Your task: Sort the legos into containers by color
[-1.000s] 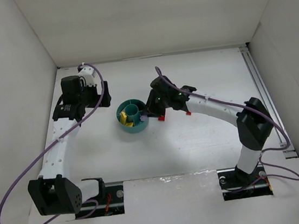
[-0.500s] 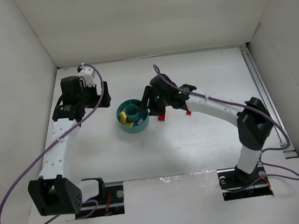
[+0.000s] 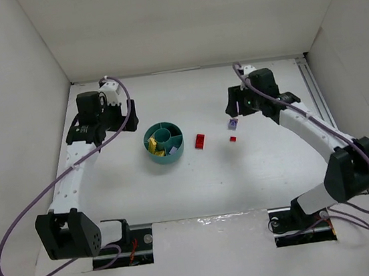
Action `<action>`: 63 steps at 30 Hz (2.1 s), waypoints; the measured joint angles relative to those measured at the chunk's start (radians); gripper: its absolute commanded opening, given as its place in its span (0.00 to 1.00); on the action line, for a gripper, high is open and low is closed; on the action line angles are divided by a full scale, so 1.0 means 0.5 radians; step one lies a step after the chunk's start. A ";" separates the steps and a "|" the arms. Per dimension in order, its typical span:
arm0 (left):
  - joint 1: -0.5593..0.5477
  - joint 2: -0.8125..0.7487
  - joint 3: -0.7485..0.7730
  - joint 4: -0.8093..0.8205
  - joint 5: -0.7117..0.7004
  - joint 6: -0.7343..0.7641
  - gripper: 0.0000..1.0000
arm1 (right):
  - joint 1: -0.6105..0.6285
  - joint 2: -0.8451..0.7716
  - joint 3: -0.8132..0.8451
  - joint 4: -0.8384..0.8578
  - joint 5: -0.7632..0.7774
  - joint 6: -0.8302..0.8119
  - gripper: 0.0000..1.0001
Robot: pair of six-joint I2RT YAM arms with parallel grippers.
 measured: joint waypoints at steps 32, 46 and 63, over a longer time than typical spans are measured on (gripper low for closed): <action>-0.009 0.299 0.188 -0.068 0.175 0.132 0.99 | -0.094 0.922 0.356 -0.232 -0.261 -1.637 0.76; 0.002 0.344 0.224 -0.078 0.179 0.153 0.99 | -0.061 1.055 0.393 -0.369 -0.244 -1.701 0.60; 0.002 0.383 0.225 -0.075 0.183 0.150 0.99 | -0.054 0.830 0.409 -0.527 -0.396 -1.527 0.17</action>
